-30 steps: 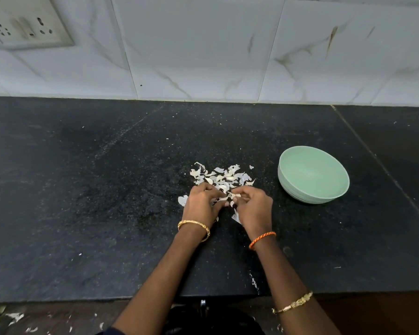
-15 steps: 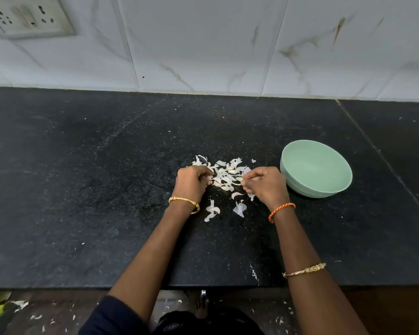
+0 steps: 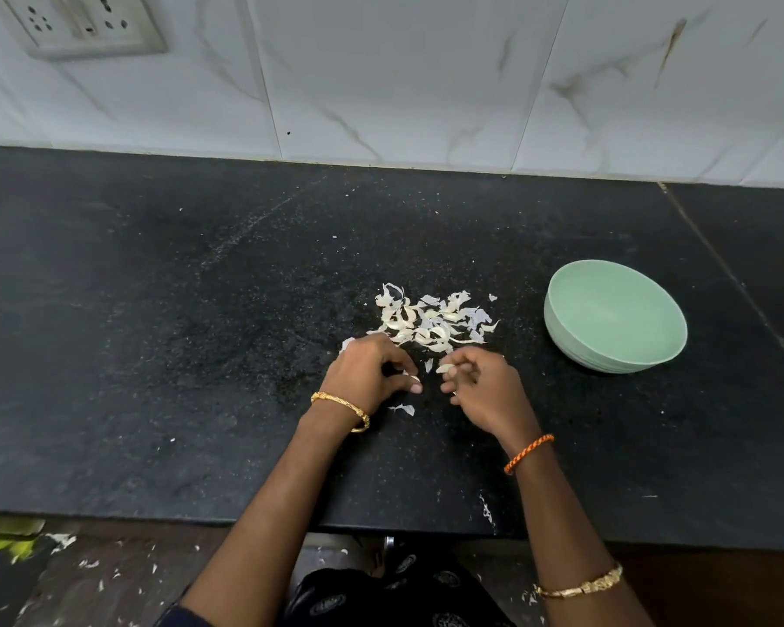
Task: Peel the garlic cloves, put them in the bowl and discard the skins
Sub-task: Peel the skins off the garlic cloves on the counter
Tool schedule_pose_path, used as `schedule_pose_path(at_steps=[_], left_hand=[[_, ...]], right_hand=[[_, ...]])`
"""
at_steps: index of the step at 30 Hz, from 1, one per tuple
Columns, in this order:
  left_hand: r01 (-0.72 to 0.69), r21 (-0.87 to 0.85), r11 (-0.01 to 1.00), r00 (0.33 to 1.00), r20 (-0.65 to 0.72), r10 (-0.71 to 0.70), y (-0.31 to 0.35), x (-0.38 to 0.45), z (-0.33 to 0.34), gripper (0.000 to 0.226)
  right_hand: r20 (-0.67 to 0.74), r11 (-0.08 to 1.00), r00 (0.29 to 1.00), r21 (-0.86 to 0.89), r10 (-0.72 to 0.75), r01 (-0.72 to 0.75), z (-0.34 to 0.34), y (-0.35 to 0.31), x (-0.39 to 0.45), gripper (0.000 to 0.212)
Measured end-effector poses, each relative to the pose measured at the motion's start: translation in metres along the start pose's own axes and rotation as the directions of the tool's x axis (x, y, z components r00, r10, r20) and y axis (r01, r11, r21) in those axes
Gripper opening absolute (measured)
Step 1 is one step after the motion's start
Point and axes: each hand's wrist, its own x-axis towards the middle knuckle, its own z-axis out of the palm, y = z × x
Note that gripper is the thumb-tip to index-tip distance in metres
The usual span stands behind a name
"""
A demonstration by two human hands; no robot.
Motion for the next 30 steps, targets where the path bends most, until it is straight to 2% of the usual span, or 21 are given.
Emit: schedule_pose_path(at_steps=[3,5,8,10,12,14,16,17,20,23,26,28,30], left_hand=[[-0.003,-0.119,0.993,0.998,-0.063,-0.004,-0.007,0.004,0.001,0.023],[0.003,-0.127,0.992,0.993,-0.113,-0.018,-0.005,0.008,0.002,0.023],[0.050,-0.050,0.998,0.967,-0.246,-0.061,0.002,0.015,0.003,0.017],[0.056,-0.099,0.994,0.935,-0.345,-0.087,0.007,0.019,0.003,0.013],[0.065,-0.191,0.979,0.914,-0.382,-0.135,0.016,0.021,0.005,0.011],[0.101,-0.355,0.929,0.939,-0.274,-0.207,0.027,0.021,0.009,0.012],[0.153,-0.571,0.807,0.957,-0.116,-0.264,0.040,0.022,0.013,0.010],[0.176,-0.630,0.757,0.954,-0.079,-0.288,0.044,0.023,0.015,0.009],[0.228,-0.681,0.696,0.942,-0.027,-0.335,0.051,0.025,0.016,0.003],[0.255,-0.654,0.712,0.945,0.012,-0.327,0.051,0.028,0.014,0.009],[0.304,-0.569,0.764,0.930,0.004,-0.367,0.050,0.031,0.011,0.006],[0.336,-0.624,0.705,0.906,0.011,-0.422,0.053,0.033,0.006,0.002],[0.383,-0.688,0.617,0.876,0.058,-0.479,0.059,0.034,0.001,0.003]], right_hand=[[-0.098,0.994,0.995,0.106,0.031,-0.020,-0.003,0.002,0.004,0.013],[-0.100,0.988,0.995,0.152,0.017,-0.001,-0.010,0.001,0.011,0.008],[-0.119,0.974,0.993,0.223,-0.001,0.028,-0.019,-0.005,0.022,0.003],[-0.124,0.953,0.992,0.304,0.026,0.013,-0.023,-0.008,0.027,0.005],[-0.060,0.909,0.996,0.416,0.063,-0.033,-0.025,-0.011,0.028,0.006],[0.057,0.826,0.996,0.555,0.075,-0.094,-0.026,-0.012,0.027,0.009],[0.140,0.768,0.988,0.625,0.068,-0.141,-0.028,-0.013,0.027,0.013],[0.156,0.757,0.986,0.636,0.064,-0.149,-0.030,-0.013,0.026,0.012],[0.147,0.728,0.986,0.667,0.081,-0.159,-0.033,-0.010,0.025,0.013],[0.143,0.794,0.985,0.586,0.097,-0.163,-0.037,-0.006,0.026,0.010],[0.167,0.896,0.986,0.439,-0.001,-0.073,-0.040,-0.008,0.033,0.021],[0.170,0.934,0.979,0.355,-0.111,0.044,-0.038,-0.013,0.035,0.021],[0.113,0.944,0.975,0.293,-0.189,0.149,-0.035,-0.013,0.035,0.017]])
